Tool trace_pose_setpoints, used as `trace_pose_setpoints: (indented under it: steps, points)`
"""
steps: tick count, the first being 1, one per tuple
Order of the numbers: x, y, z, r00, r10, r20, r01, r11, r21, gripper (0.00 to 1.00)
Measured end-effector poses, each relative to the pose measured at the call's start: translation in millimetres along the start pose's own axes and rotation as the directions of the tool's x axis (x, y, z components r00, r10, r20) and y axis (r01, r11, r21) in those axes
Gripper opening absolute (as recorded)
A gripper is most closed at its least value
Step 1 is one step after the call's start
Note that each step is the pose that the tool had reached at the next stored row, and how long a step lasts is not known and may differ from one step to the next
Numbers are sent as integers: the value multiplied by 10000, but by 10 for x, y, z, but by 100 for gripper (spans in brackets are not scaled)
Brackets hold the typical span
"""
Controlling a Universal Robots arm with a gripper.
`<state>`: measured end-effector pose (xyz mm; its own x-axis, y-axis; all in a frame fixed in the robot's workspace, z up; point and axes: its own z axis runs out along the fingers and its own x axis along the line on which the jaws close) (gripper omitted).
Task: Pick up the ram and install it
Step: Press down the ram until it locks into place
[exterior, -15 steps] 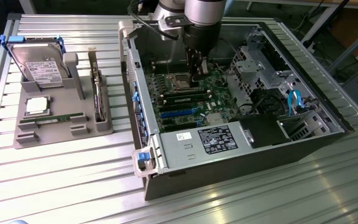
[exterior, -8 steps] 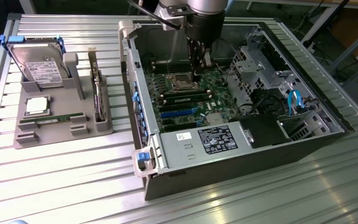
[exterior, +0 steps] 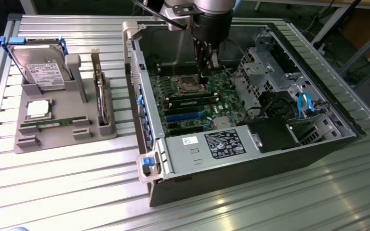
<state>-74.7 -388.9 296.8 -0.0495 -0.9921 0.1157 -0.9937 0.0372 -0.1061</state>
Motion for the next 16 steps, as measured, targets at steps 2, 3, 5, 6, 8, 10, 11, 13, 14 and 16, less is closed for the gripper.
trace_pose_setpoints:
  steps: [2,3,5,6,8,10,11,13,14,16]
  points:
    - [1,-1,-6,10000,0,0,0,10000,0,11]
    - [1,-1,-8,10000,0,0,0,10000,0,11]
    - [2,-1,-12,10000,73,-6,-73,10000,-10,11]
    - [2,-1,-11,9998,214,-15,-215,9998,-27,11]
    - [1,-1,-10,9980,628,-32,-629,9980,-75,11]
    - [1,-1,-9,9912,1318,-84,-1319,9911,-151,11]
    - [2,-1,-10,9878,1553,-111,-1555,9877,-176,11]
    - [1,-2,-10,9827,1846,-119,-1849,9825,-221,11]
    - [1,-1,-9,9768,2138,-105,-2140,9765,-264,11]
    - [1,-1,-10,9622,2722,-112,-2724,9616,-339,11]
